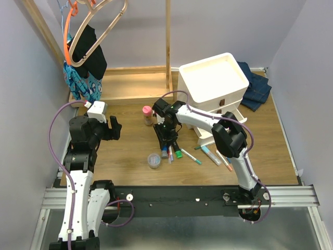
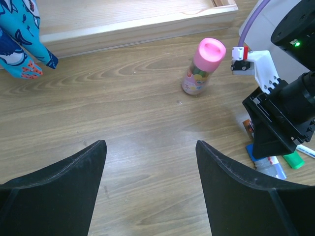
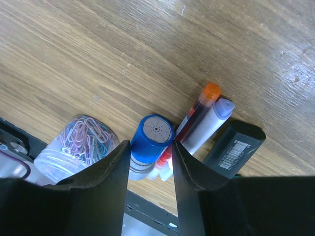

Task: Sort the stationery into containers
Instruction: Pick up the stationery from the center of the board.

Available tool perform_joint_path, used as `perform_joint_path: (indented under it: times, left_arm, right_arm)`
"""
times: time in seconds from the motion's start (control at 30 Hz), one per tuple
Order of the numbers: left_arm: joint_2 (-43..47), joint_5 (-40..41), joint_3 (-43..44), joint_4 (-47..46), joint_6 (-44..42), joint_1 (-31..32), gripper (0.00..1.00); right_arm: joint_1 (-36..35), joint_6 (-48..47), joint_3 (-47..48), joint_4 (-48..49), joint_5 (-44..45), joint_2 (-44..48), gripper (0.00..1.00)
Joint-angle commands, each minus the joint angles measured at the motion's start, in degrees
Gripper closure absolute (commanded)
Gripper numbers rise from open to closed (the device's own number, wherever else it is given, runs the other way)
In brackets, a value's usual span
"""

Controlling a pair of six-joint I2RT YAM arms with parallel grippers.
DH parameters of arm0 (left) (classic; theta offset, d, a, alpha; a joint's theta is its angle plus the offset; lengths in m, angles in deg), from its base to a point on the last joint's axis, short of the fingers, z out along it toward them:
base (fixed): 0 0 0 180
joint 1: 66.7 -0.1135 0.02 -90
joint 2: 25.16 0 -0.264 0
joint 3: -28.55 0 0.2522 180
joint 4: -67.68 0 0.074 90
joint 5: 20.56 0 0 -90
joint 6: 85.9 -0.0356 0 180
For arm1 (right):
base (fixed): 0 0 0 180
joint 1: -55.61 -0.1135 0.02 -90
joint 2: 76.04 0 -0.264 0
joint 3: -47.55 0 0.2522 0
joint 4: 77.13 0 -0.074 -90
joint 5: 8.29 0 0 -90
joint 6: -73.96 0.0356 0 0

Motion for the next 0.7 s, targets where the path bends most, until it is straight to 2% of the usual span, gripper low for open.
perform_joint_path:
  times: [0.0,0.27,0.4,0.6,0.67]
  left_arm:
    - [0.9,-2.2,-0.4,-0.4,0.2,-0.5,0.18]
    - [1.9,-2.8,-0.5,-0.4,0.2,-0.5,0.18]
    - [2.1,-3.0,-0.6,-0.4,0.5,-0.4,0.18]
    - [2.3,-4.5,-0.9,-0.7,0.7,-0.5,0.18]
    - [2.3,-5.6,-1.4,-1.5,0.8,-0.4,0.18]
  right_arm:
    - [-0.8,-1.3,-0.5,0.3,2.4,-2.4,0.54]
    - [-2.2,-2.6,2.5,0.1,3.9,-5.4,0.55]
    - [-2.4,-3.8,1.3,0.0,5.2,-4.7,0.62]
    - [-2.4,-6.7,0.6,-1.1,7.4,3.1,0.72]
    - [-2.4,-7.5,0.1,-1.5,8.6,7.0,0.72]
